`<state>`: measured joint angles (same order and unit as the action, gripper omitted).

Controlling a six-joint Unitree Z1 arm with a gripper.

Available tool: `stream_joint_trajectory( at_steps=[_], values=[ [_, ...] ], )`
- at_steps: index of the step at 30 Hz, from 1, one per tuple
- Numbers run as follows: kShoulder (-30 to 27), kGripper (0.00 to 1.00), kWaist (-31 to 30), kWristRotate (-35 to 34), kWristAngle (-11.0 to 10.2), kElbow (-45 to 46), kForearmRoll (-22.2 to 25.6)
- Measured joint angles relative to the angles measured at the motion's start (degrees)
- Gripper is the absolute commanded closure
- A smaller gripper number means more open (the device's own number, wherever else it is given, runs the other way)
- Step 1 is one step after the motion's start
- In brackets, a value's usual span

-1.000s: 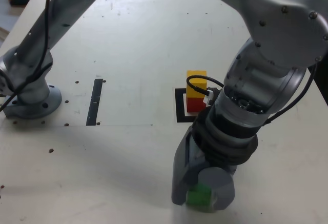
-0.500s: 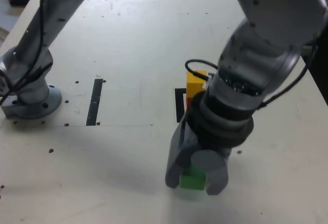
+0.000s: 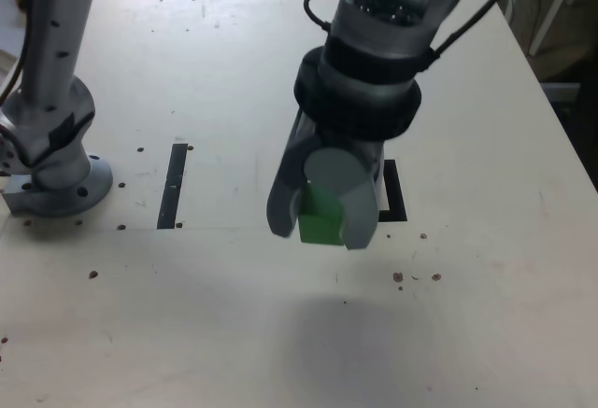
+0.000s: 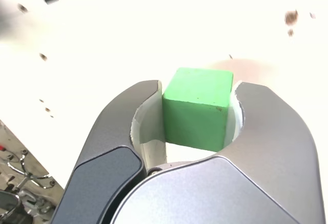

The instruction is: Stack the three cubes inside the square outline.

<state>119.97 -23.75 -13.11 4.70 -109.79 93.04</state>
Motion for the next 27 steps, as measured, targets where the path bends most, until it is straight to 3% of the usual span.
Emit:
stream_joint_trajectory(
  at_steps=[6, 15, 27],
  values=[
    [-3.77, 0.75, 7.5, 6.09, -0.47, 2.72, 0.01],
    [-5.03, 0.75, 17.51, 13.14, -1.45, 3.84, 0.03],
    [-1.99, 0.74, 22.57, 18.43, -3.37, 2.14, 0.03]
  ],
)
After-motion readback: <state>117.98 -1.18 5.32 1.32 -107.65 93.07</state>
